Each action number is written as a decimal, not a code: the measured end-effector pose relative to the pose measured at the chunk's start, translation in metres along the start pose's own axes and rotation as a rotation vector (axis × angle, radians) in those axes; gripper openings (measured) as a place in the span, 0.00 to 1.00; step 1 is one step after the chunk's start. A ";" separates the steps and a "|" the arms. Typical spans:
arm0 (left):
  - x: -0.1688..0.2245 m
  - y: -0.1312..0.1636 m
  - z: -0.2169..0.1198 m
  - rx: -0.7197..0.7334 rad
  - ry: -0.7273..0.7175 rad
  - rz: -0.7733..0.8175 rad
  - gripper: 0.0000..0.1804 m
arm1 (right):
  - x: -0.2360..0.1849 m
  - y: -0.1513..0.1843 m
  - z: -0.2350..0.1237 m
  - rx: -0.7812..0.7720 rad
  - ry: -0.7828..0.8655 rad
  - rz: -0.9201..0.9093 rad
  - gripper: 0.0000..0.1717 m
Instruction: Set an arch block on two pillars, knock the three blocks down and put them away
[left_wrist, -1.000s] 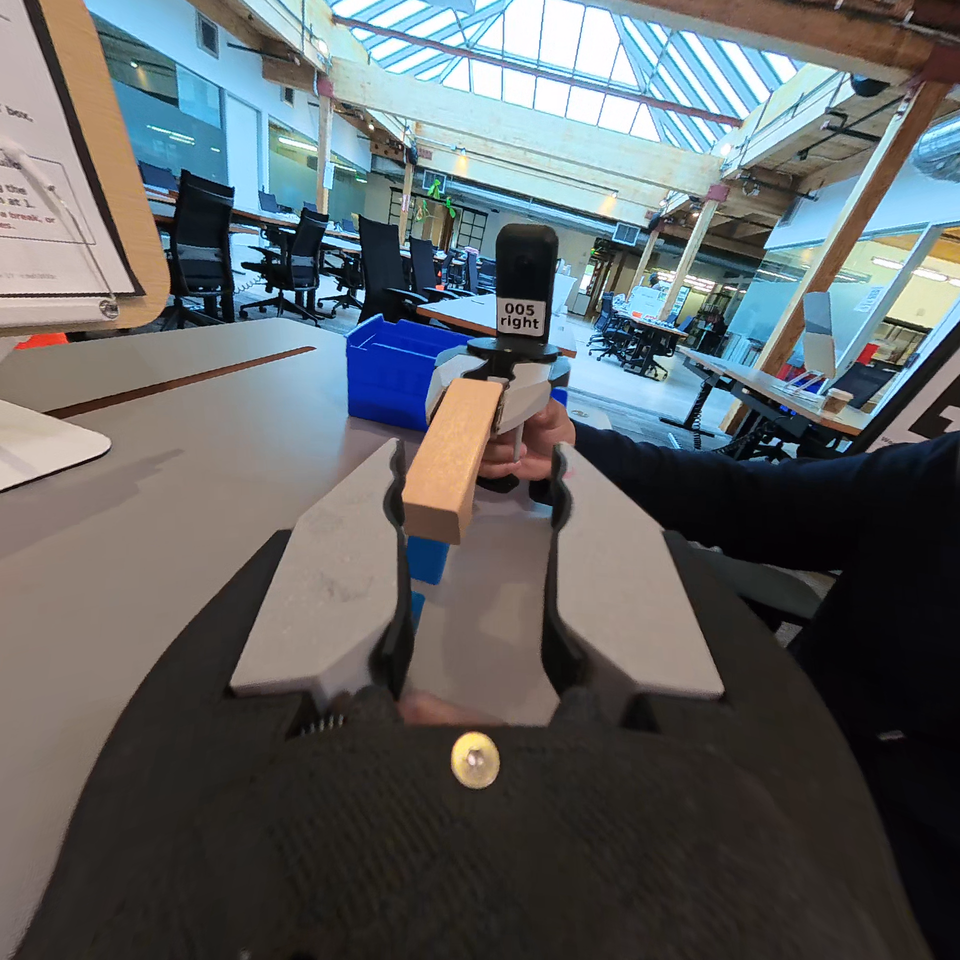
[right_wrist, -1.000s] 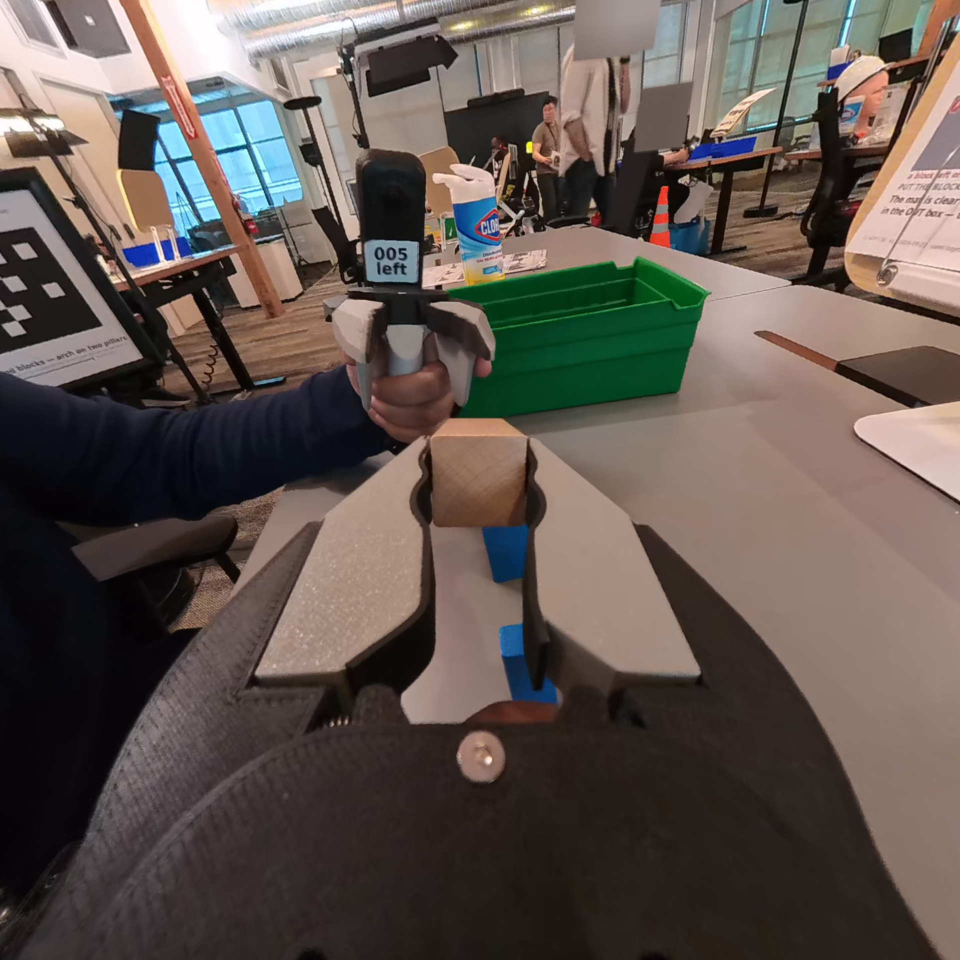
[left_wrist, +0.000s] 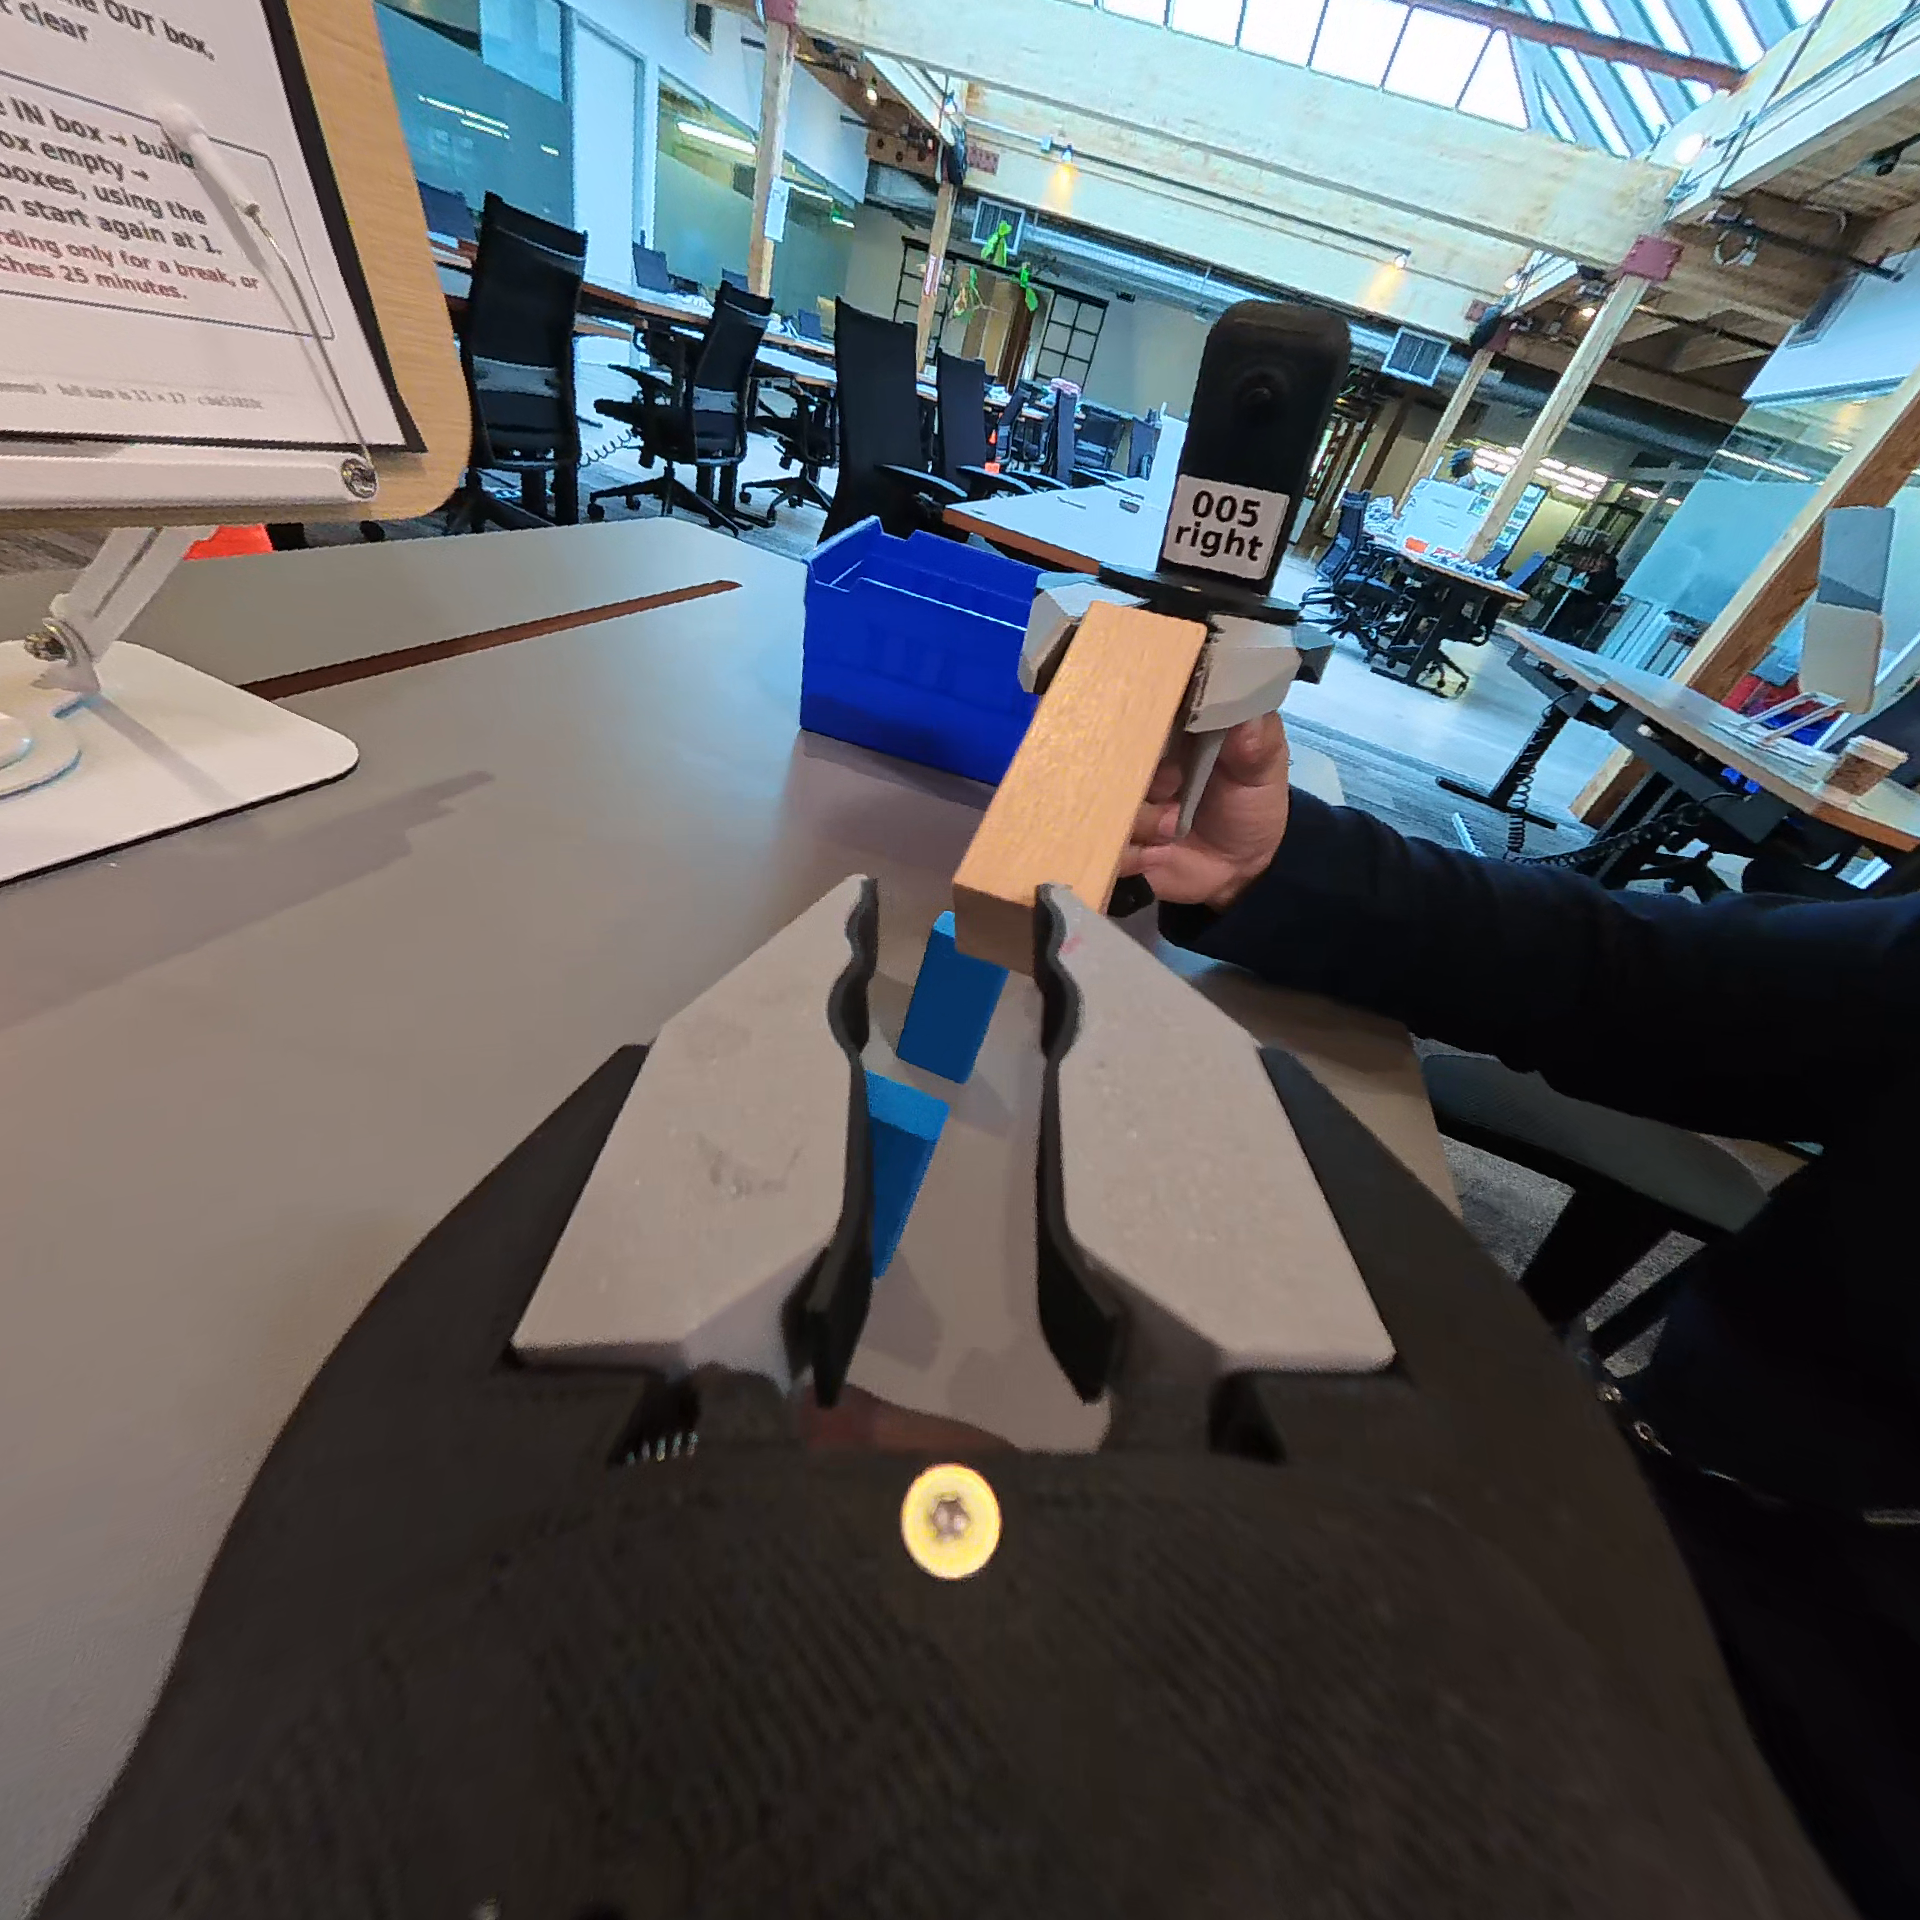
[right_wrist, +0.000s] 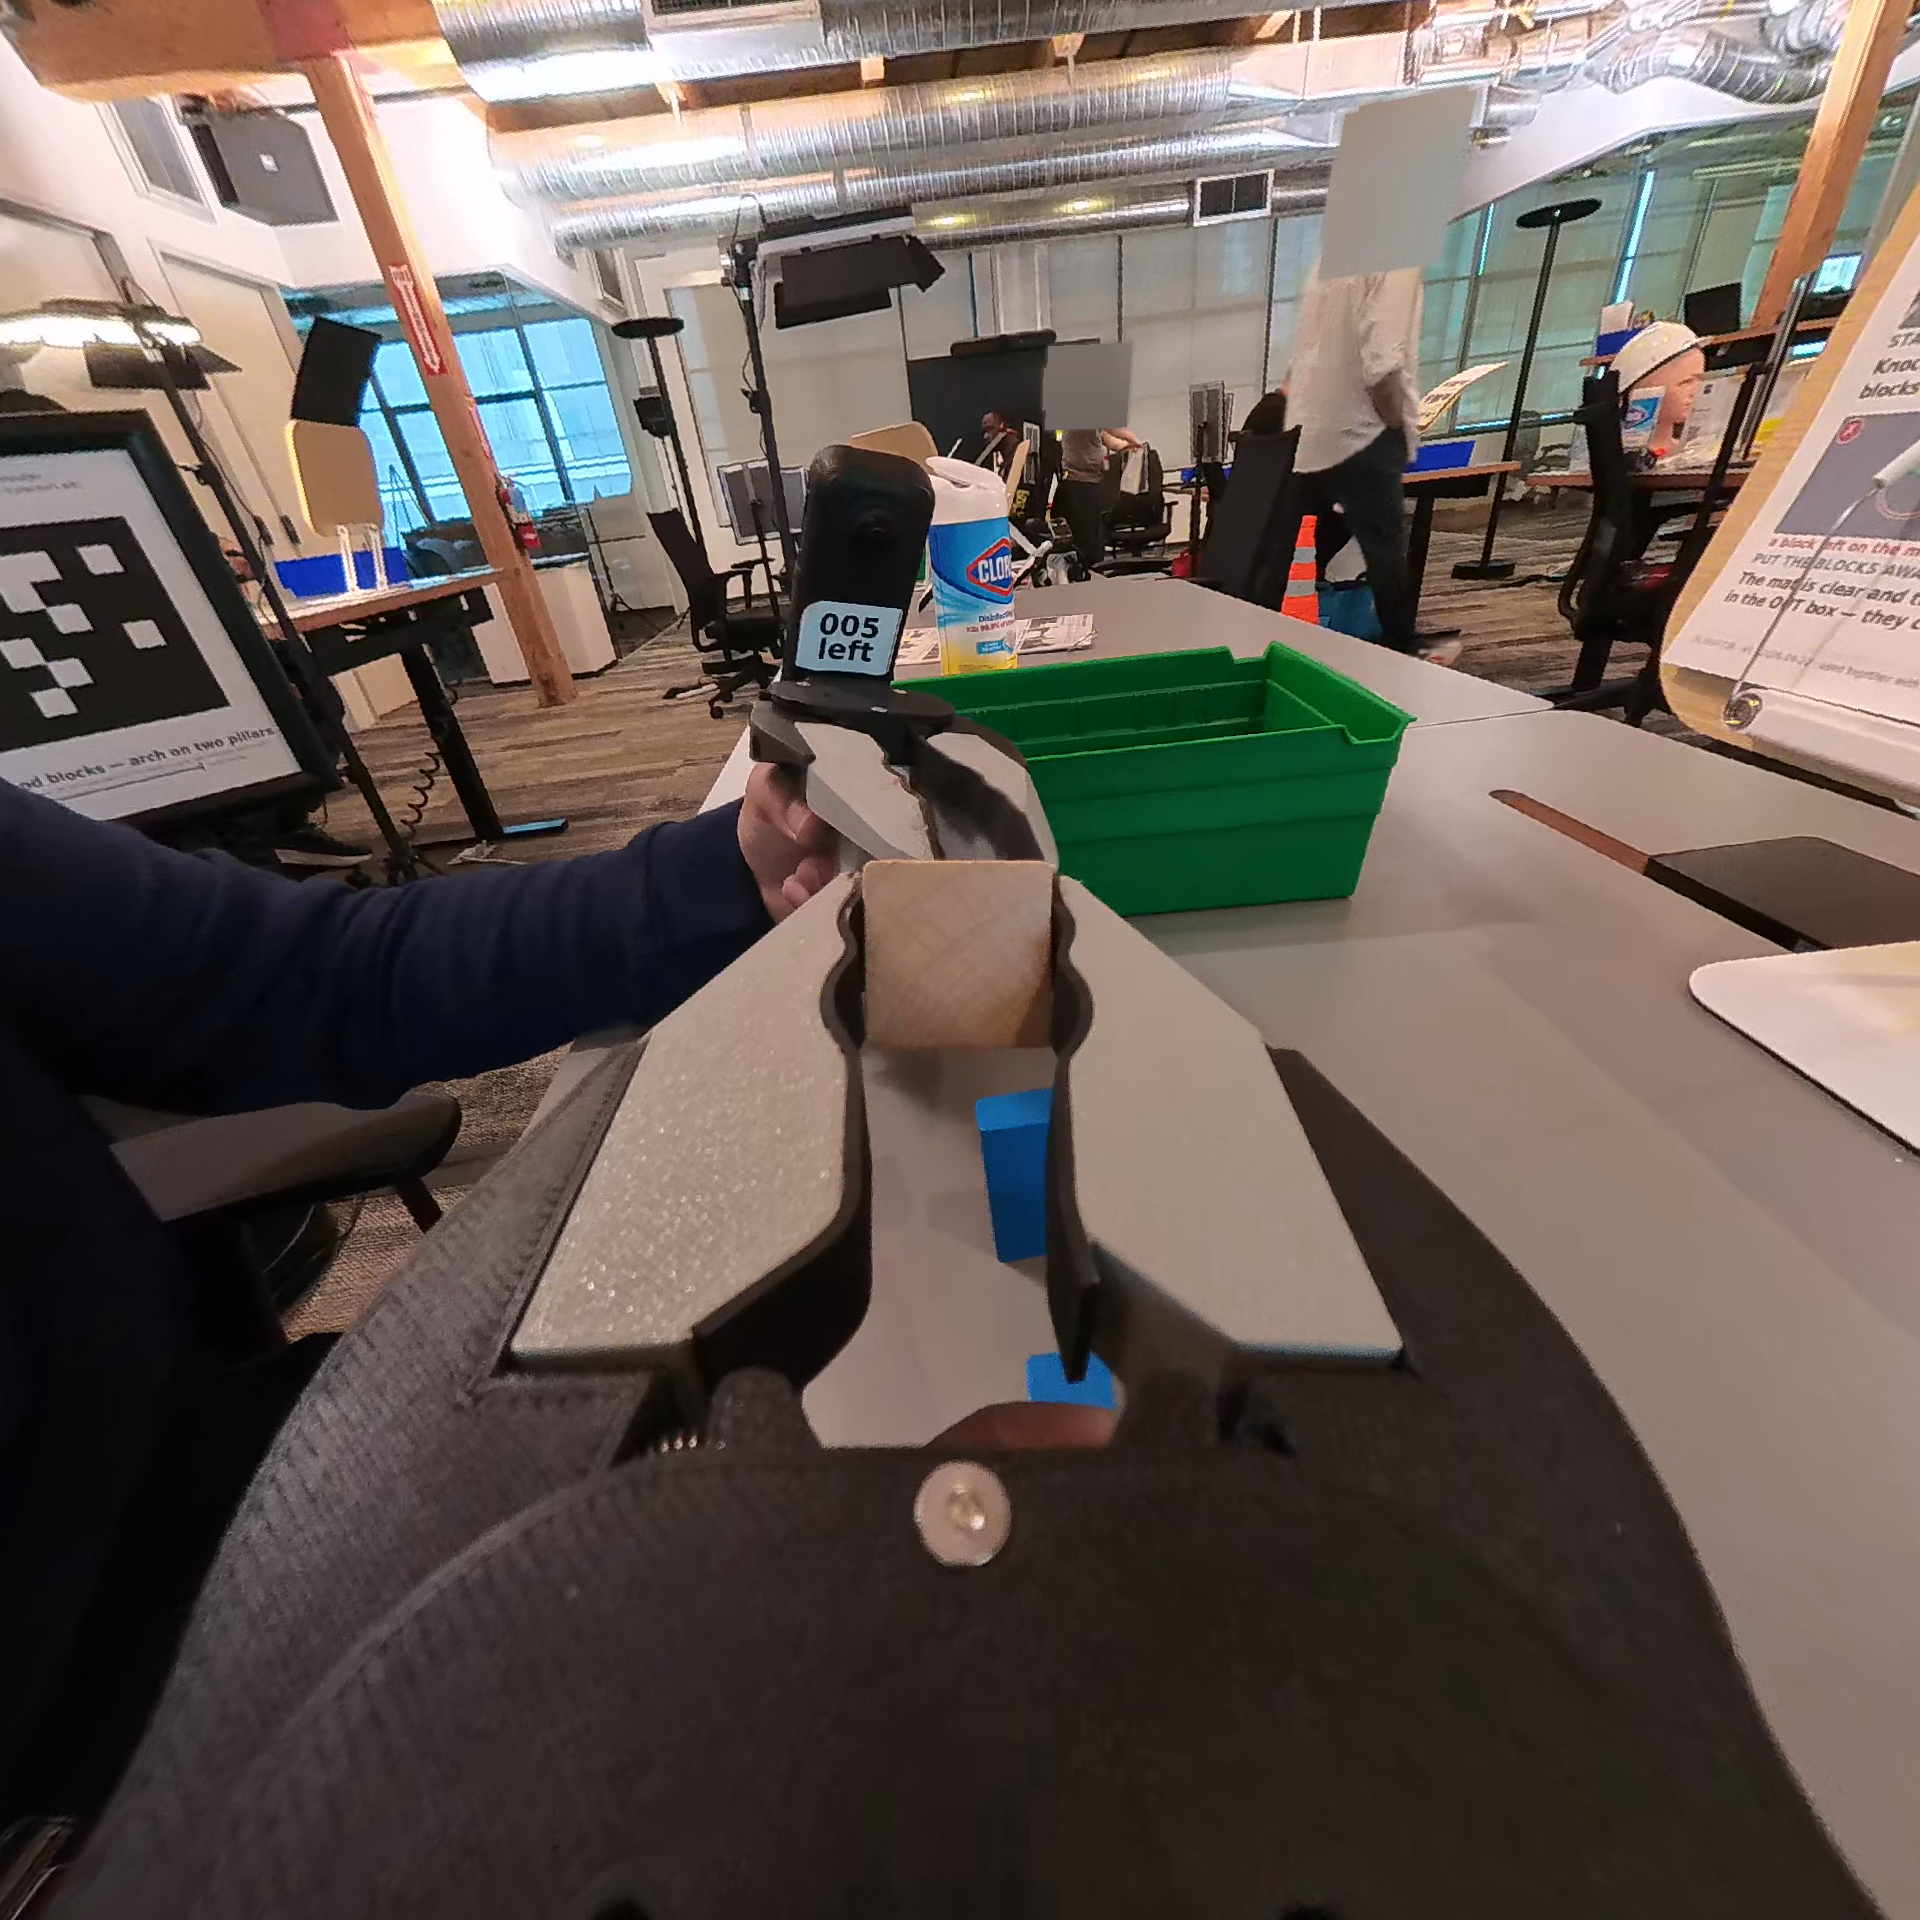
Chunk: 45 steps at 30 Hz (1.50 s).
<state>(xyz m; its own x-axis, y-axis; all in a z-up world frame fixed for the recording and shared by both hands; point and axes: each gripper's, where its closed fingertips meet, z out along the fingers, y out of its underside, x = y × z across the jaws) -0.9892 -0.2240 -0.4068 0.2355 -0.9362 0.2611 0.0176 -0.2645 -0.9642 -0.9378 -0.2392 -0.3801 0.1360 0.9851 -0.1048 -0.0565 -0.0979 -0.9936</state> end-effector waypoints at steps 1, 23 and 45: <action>0.000 -0.001 -0.001 0.004 0.002 -0.002 0.16 | -0.001 -0.001 0.000 0.004 0.000 0.000 0.18; 0.046 -0.008 0.008 0.056 0.148 0.159 0.18 | -0.028 -0.013 0.010 0.069 -0.076 0.012 0.18; 0.054 -0.001 0.008 0.032 0.171 0.228 0.17 | -0.029 0.012 -0.004 -0.071 -0.118 0.047 0.20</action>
<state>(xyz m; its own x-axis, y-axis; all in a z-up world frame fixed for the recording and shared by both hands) -0.9686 -0.2720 -0.3924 0.0699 -0.9968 0.0381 0.0146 -0.0372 -0.9992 -0.9385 -0.2692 -0.3892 0.0175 0.9886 -0.1497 0.0106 -0.1499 -0.9887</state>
